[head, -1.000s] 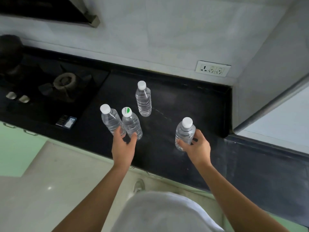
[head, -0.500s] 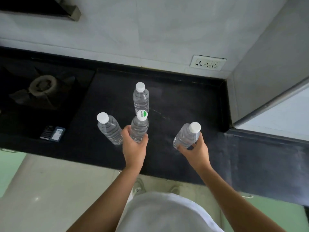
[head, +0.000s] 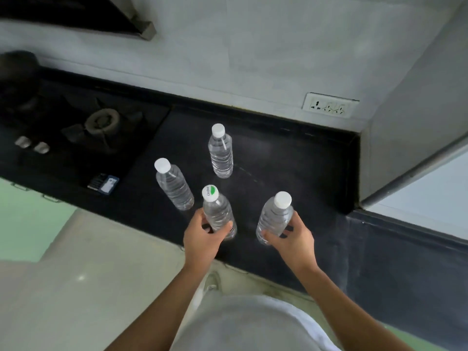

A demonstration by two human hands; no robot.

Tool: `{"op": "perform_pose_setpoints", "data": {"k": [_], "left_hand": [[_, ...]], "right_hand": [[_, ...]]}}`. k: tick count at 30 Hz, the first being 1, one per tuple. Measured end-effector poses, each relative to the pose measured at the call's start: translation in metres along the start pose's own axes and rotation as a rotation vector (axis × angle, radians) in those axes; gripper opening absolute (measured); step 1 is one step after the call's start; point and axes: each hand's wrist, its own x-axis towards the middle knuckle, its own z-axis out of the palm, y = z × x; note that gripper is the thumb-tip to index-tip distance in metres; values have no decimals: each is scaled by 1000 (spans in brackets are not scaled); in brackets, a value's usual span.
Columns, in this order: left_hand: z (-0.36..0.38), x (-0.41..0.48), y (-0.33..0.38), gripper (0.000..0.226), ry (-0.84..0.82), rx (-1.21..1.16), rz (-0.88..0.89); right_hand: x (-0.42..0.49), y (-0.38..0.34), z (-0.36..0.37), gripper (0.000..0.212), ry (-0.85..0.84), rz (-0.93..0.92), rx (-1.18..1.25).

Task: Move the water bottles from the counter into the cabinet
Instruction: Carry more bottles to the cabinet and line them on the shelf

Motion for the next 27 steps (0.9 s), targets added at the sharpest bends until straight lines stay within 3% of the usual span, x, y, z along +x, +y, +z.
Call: {"op": "perform_pose_setpoints", "data": {"k": [6, 12, 23, 27], "left_hand": [[-6, -75, -12, 59, 241, -82, -174], [-65, -155, -31, 59, 594, -235, -286], [-194, -323, -125, 58, 1160, -367, -522], [-241, -362, -156, 49, 1273, -423, -587]], "right_hand": [[-15, 9, -11, 51, -198, -98, -77], [-41, -12, 16, 52, -430, -223, -107], [-183, -79, 205, 65, -1012, -486, -227], [-246, -87, 258, 56, -1069, -503, -219]]}}
